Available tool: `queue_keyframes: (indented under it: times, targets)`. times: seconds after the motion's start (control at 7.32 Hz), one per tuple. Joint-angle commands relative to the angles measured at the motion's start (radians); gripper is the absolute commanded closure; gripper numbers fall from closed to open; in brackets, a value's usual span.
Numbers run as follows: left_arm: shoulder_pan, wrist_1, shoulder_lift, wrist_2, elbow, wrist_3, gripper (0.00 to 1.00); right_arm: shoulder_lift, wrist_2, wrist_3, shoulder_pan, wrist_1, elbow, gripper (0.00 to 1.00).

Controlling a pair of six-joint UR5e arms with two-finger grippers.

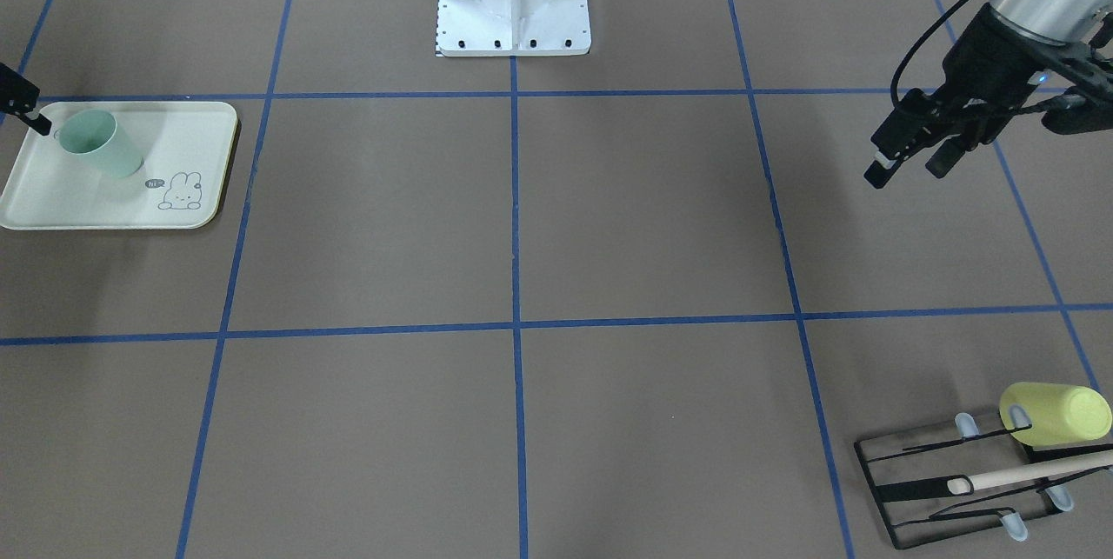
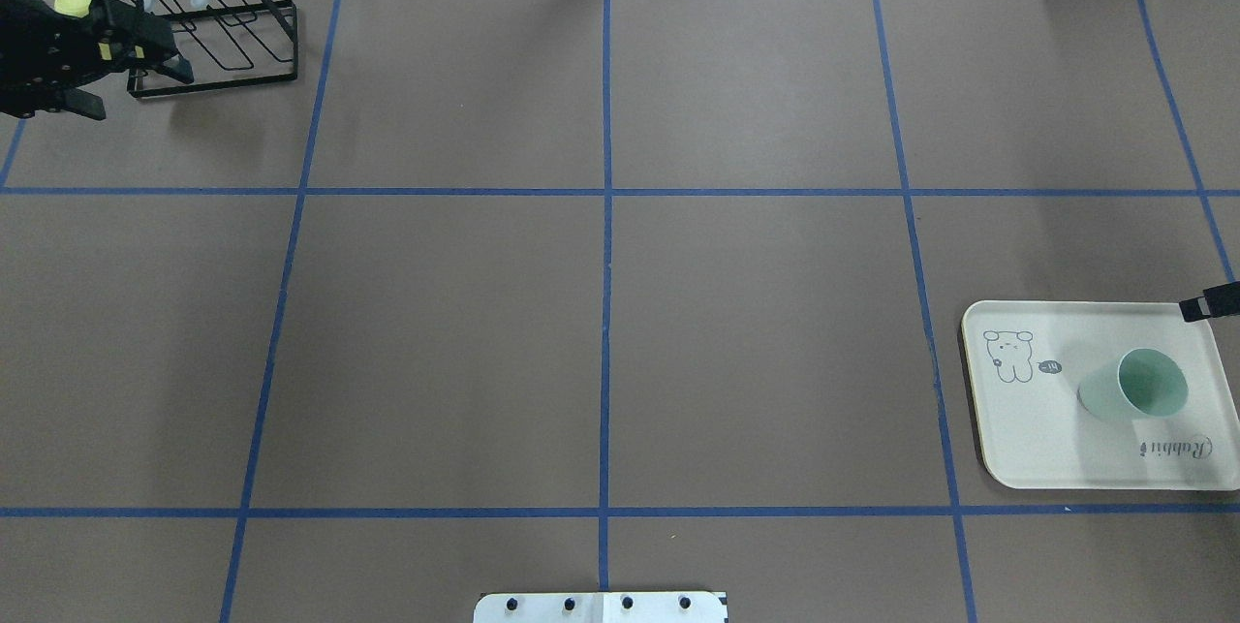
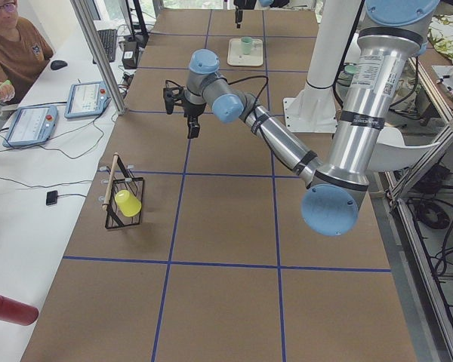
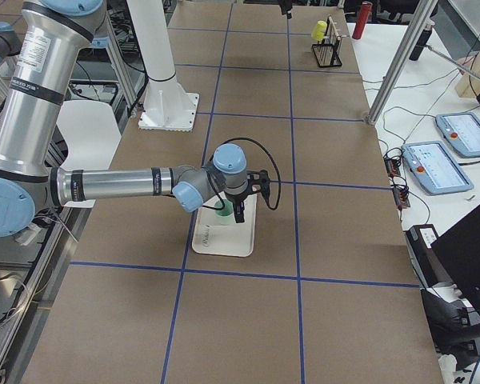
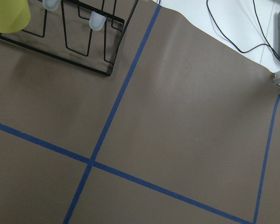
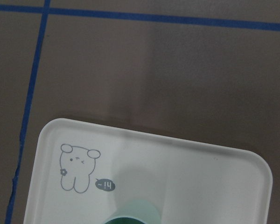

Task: Left arm grabs green cup and hands to right arm on tray

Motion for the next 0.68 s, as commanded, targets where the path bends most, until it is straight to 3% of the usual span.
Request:
queue_keyframes:
  times: [0.0, 0.27, 0.55]
  targets:
    - [-0.106, 0.128, 0.176, -0.002, -0.084, 0.424, 0.00, 0.052, 0.035, -0.106, 0.122, -0.119, -0.008, 0.00]
    - [-0.171, 0.131, 0.332, -0.011, -0.080, 0.703, 0.00, 0.088, 0.058, -0.268, 0.236, -0.273, -0.011, 0.00]
    - [-0.281, 0.131, 0.427, -0.097, -0.031, 0.942, 0.00, 0.091, 0.053, -0.292, 0.280, -0.305, -0.014, 0.00]
